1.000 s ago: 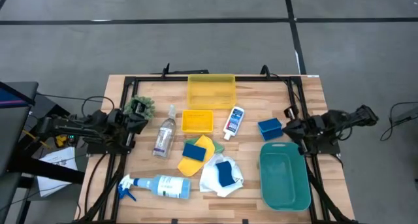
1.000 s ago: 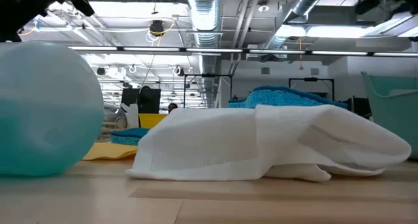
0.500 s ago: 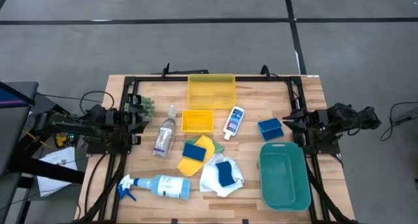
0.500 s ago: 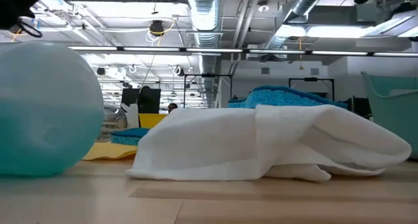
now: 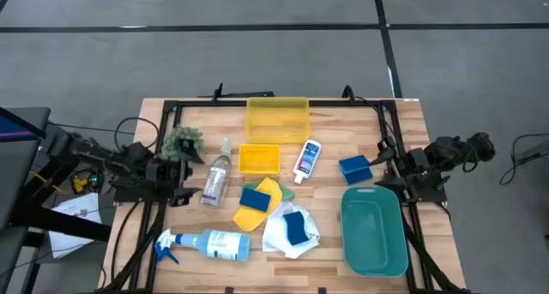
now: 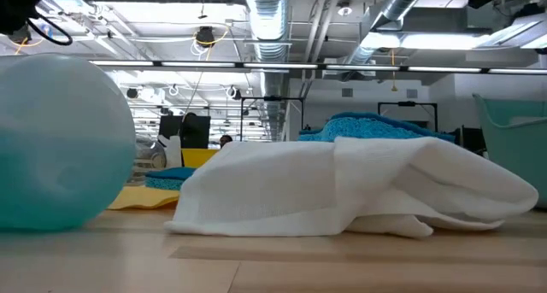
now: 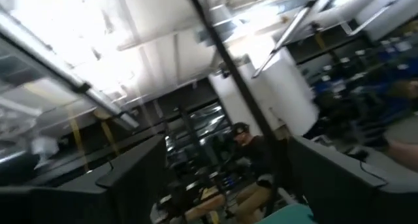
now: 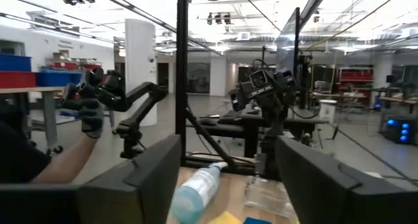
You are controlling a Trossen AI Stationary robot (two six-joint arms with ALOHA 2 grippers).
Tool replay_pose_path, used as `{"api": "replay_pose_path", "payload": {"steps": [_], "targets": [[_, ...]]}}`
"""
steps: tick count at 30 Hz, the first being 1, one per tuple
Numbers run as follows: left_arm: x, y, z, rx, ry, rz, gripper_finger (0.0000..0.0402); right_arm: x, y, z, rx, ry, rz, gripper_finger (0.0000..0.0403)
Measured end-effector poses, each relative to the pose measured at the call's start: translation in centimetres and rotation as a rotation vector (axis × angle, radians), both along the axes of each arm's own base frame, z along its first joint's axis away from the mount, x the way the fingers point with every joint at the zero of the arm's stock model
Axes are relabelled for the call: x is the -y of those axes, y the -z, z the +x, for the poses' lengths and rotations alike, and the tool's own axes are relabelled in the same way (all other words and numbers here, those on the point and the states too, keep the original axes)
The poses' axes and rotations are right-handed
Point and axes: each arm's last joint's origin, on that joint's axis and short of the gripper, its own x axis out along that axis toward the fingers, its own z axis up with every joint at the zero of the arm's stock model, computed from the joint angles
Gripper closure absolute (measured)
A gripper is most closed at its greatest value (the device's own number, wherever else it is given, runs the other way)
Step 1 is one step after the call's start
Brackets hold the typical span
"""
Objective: Pick & Place Kitchen Items
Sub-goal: Put the blue sponge into the bottom yellow bin
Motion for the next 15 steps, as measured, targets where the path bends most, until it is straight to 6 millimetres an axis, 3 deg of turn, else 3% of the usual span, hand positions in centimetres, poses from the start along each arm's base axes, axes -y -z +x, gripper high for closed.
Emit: {"api": "replay_pose_path", "payload": {"steps": [8,15], "targets": [[1.6,-0.5,-0.4,0.009,0.049,0.036,0.0046,0.0,-0.4,-0.1,0.038,-0.005,0.016,0.0122],[2.0,-0.9,0.6,-0.077,0.004,0.035,0.0050,0.0,-0.6,-0.2,0.058,-0.008,0.035,0.0121]]}}
